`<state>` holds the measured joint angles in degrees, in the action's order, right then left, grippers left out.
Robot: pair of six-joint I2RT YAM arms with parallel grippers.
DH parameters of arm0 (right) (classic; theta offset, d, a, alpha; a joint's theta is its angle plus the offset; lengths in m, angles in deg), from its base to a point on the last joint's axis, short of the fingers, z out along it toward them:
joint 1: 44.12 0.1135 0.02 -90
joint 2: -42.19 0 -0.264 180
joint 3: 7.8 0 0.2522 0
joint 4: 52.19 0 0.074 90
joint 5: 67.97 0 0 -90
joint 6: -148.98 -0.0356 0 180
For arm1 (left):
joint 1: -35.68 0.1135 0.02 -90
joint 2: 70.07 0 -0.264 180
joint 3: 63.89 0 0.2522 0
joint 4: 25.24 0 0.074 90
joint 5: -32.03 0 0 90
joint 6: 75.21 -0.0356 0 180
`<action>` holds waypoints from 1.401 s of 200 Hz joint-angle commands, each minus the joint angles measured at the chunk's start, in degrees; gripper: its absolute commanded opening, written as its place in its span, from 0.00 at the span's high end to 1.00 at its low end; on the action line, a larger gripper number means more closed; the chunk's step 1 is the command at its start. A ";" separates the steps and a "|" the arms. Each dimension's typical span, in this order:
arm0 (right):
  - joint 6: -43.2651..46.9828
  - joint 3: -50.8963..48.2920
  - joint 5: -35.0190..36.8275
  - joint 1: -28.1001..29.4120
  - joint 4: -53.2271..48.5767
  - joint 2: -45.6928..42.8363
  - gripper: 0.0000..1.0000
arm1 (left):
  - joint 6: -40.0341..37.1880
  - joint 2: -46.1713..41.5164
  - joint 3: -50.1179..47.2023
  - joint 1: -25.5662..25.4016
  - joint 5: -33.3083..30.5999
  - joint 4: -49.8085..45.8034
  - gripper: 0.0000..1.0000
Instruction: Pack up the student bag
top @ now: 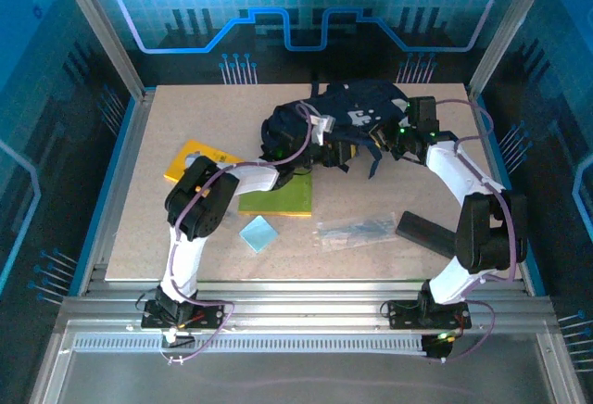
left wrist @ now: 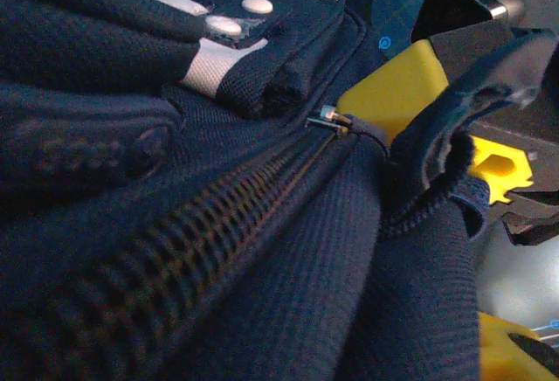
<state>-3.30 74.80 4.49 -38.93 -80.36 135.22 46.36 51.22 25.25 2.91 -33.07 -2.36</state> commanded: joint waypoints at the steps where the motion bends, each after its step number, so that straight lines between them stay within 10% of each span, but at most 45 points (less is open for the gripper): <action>1: 1.21 0.97 -9.11 1.07 1.50 -0.83 1.00 | 1.68 2.60 3.02 2.18 -3.13 5.46 0.54; 88: -3.67 -1.37 -14.98 0.90 5.78 -1.31 1.00 | 1.77 5.89 3.72 2.21 -5.51 12.14 0.55; 167: -1.36 -2.57 -10.05 -1.13 3.94 -2.43 1.00 | 1.05 1.54 -1.78 2.48 -7.53 12.44 1.00; 280: 3.03 1.21 0.08 -2.47 0.62 1.69 1.00 | -12.67 -10.35 -1.30 2.47 -22.62 -36.54 1.00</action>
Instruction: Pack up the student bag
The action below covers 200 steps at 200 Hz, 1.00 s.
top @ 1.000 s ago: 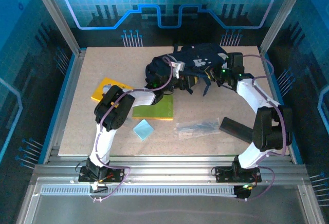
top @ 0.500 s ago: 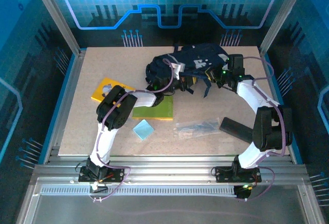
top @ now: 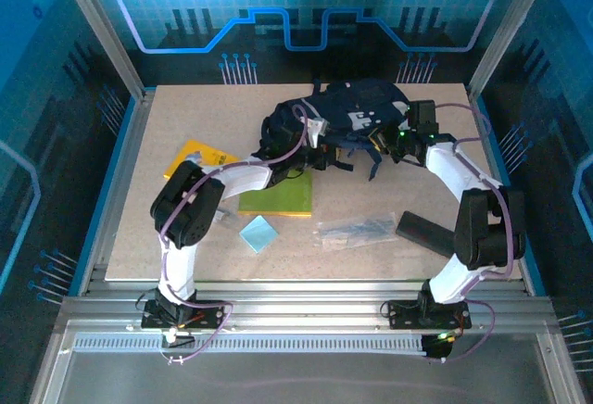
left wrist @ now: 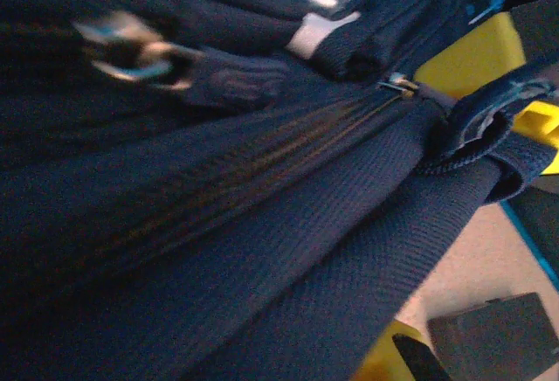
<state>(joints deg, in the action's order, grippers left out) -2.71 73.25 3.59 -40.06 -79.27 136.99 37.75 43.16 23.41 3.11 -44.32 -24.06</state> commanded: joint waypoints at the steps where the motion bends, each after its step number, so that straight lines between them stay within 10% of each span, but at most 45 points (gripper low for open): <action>1: 2.40 2.76 1.00 -1.33 -0.48 -0.07 1.00 | -4.19 -2.30 0.50 2.26 -11.50 -15.02 1.00; 95: 0.70 3.55 -3.36 -1.34 -0.25 -0.52 1.00 | -5.91 -3.30 -1.15 -0.45 -4.36 -7.75 1.00; 138: -0.81 3.03 -3.45 -1.09 0.14 -1.99 1.00 | -6.09 -2.85 -4.11 -5.71 -0.80 5.19 0.65; 200: -4.00 1.54 -3.97 0.10 2.37 -4.14 1.00 | -6.40 2.89 -0.11 -6.76 -10.12 9.75 0.63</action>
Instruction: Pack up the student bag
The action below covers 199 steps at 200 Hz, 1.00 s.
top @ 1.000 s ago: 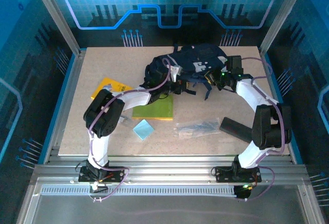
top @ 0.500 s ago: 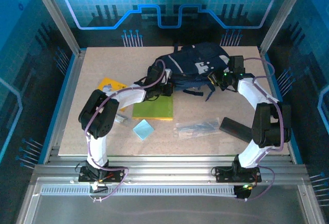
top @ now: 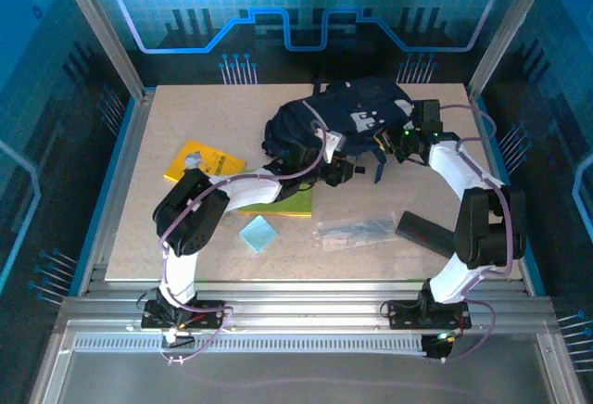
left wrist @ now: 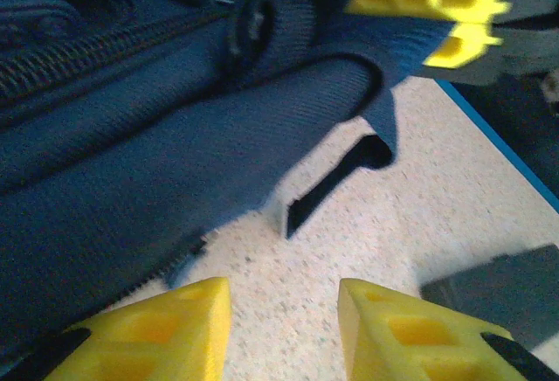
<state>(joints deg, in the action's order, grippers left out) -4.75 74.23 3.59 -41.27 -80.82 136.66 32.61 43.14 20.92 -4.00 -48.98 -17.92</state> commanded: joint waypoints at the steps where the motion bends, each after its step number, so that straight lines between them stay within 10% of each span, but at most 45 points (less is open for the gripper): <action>1: -1.95 0.55 -3.97 1.33 3.95 -3.84 1.00 | -1.28 3.08 2.45 0.37 -5.65 3.57 0.63; 109: -4.27 0.04 -5.06 3.17 6.18 -3.86 1.00 | -3.23 11.37 10.07 0.04 -18.19 5.67 0.59; 199: -2.29 0.28 -5.08 1.02 5.06 -4.00 1.00 | -4.50 9.54 7.22 1.36 -18.45 7.71 1.00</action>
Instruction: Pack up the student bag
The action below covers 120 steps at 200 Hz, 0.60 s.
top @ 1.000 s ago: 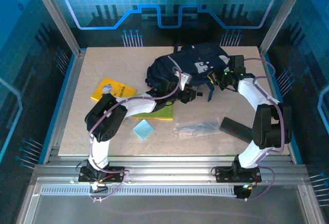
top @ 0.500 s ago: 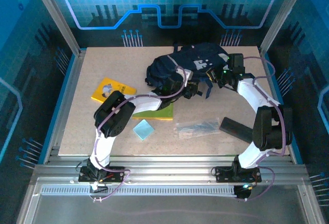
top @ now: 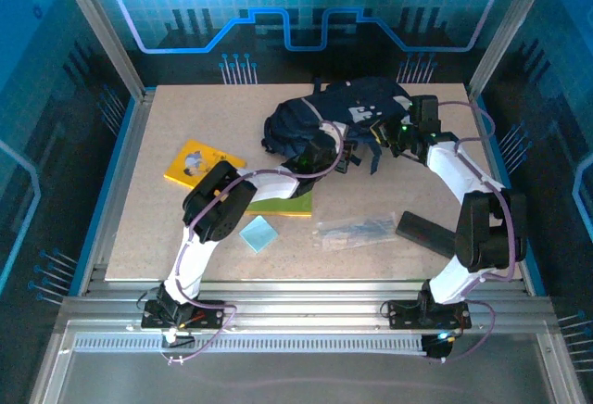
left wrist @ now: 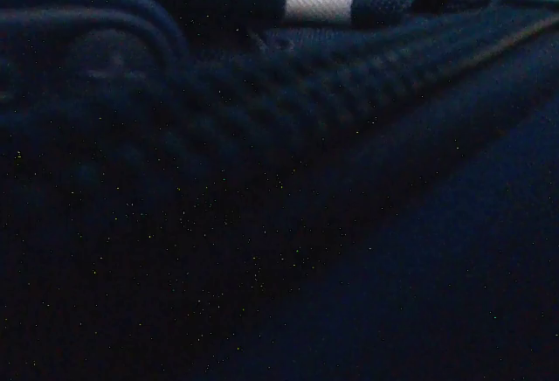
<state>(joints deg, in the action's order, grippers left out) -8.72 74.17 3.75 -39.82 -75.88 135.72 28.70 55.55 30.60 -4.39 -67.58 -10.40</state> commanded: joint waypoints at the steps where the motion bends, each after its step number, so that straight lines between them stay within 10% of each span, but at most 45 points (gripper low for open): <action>1: 1.82 0.35 -5.25 -0.47 0.06 -3.03 1.00 | -0.57 -3.12 -2.62 1.75 0.40 0.17 1.00; 120: 20.61 5.99 -1.48 -6.78 -4.75 2.28 1.00 | 2.30 -16.27 -4.44 8.20 23.36 -40.17 1.00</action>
<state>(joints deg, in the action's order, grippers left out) 5.46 76.72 2.43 -44.35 -82.53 136.36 29.86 41.48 24.29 1.01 -48.61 -38.18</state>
